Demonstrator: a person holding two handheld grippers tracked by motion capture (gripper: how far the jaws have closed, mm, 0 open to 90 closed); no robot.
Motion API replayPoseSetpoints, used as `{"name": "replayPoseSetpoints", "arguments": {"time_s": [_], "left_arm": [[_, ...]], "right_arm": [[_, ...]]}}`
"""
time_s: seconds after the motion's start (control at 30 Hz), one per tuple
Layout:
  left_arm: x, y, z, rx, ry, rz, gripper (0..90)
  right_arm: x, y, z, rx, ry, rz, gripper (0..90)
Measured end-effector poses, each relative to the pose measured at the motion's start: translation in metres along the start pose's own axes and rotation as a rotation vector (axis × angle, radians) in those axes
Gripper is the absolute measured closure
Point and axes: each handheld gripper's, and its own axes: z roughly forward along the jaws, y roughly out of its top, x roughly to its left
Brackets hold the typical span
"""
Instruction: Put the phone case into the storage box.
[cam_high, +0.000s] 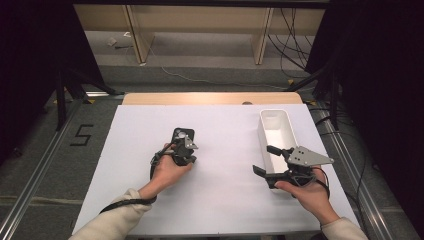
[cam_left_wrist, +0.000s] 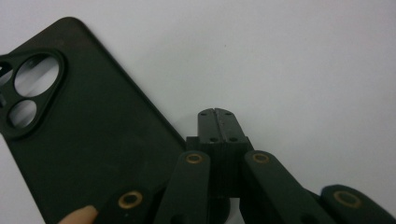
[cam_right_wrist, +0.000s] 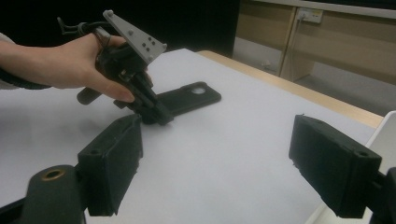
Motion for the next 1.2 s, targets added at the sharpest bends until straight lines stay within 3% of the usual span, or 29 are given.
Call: {"name": "replayPoseSetpoints", "arguments": {"time_s": [0.6,0.93,1.1,1.2], "left_arm": [[0.024,-0.030,-0.024,0.044,0.037,-0.043,89.8],[0.031,-0.036,-0.028,0.055,0.063,-0.047,89.8],[0.031,-0.036,-0.028,0.050,0.046,-0.036,89.4],[0.030,-0.035,-0.033,0.030,0.030,-0.025,84.2]], "right_arm": [[0.001,0.000,0.000,0.001,0.002,-0.003,18.7],[0.001,0.001,-0.001,-0.004,0.003,-0.008,18.2],[0.001,0.001,-0.002,-0.005,0.005,-0.010,17.9],[0.001,0.001,-0.002,-0.006,0.006,-0.011,17.4]]}}
